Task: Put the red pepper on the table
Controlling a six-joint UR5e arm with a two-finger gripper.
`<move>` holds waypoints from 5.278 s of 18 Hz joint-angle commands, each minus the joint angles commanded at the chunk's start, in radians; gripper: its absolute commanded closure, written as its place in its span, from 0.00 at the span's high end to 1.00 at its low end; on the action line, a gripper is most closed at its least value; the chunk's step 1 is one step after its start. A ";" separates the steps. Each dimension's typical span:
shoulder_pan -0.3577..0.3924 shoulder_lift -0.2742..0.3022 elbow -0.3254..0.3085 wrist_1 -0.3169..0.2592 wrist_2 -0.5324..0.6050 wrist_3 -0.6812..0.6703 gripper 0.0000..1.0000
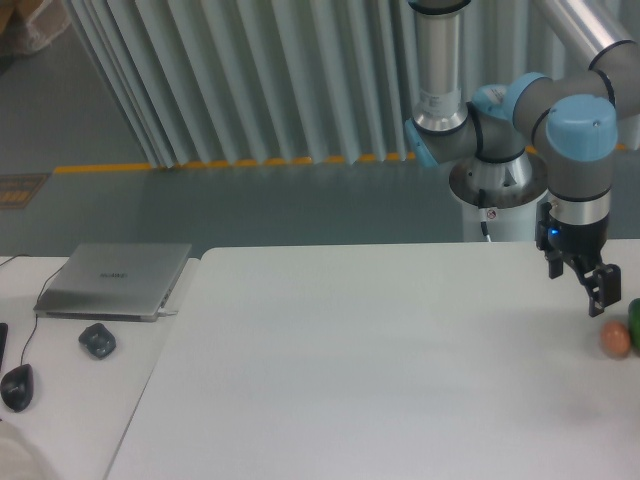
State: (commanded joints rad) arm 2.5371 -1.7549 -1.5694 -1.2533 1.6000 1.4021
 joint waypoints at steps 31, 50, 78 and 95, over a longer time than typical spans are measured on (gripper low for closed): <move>0.169 -0.299 0.216 0.236 0.027 -0.064 1.00; 0.138 -0.385 0.226 0.279 0.117 -0.118 1.00; 0.137 -0.454 0.249 0.324 0.163 -0.120 0.40; 0.141 -0.443 0.284 0.308 0.144 -0.204 0.45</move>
State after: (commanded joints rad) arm 2.6783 -2.1982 -1.2855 -0.9449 1.7441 1.1980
